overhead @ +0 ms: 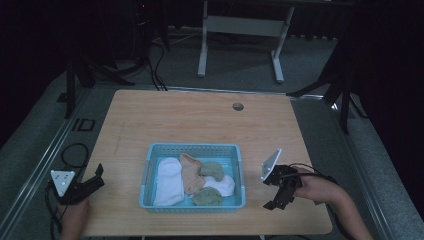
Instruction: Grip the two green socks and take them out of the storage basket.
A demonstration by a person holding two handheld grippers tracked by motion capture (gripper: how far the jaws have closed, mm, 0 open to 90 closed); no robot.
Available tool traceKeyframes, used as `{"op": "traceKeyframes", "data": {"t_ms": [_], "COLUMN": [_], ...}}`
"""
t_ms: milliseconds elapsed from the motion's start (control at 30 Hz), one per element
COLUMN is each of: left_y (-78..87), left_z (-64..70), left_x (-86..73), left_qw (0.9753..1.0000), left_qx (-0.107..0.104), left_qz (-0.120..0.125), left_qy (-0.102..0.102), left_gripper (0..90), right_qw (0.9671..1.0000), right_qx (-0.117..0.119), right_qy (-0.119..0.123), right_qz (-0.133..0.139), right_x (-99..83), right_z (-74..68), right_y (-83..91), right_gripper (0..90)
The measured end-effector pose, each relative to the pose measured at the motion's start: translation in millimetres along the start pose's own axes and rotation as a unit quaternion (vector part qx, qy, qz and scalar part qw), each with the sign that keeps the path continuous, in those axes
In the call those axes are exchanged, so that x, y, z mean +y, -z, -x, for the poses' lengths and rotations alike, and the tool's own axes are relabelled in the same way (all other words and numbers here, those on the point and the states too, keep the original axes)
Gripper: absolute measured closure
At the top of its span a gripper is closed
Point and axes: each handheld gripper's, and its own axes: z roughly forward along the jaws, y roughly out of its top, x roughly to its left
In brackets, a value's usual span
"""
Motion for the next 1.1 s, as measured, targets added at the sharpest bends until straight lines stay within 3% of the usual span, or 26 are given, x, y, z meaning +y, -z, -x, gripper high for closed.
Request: {"op": "traceKeyframes", "data": {"t_ms": [500,667,1100], "left_y": [0.0,0.0,0.0], "left_z": [0.1,0.4,-0.1], "left_x": [0.0,0.1,0.0], "left_qw": [1.0,1.0,1.0], "left_qx": [0.0,0.001,-0.001], "left_qz": [0.0,-0.002,-0.001], "left_qy": [-0.001,-0.002,-0.001], "left_gripper": [0.3,0.3,0.3], "right_qw": [0.9989,0.9972,0.9944], "right_qx": [-0.001,-0.005,-0.015], "right_qy": [0.046,0.075,0.101], "right_qz": [-0.01,-0.002,-0.027], "right_x": [44.4,63.4,99.8], "right_z": [-9.3,-17.2,-21.4], "right_y": [13.8,16.4,8.7], "right_gripper": [13.7,13.0,13.4]}}
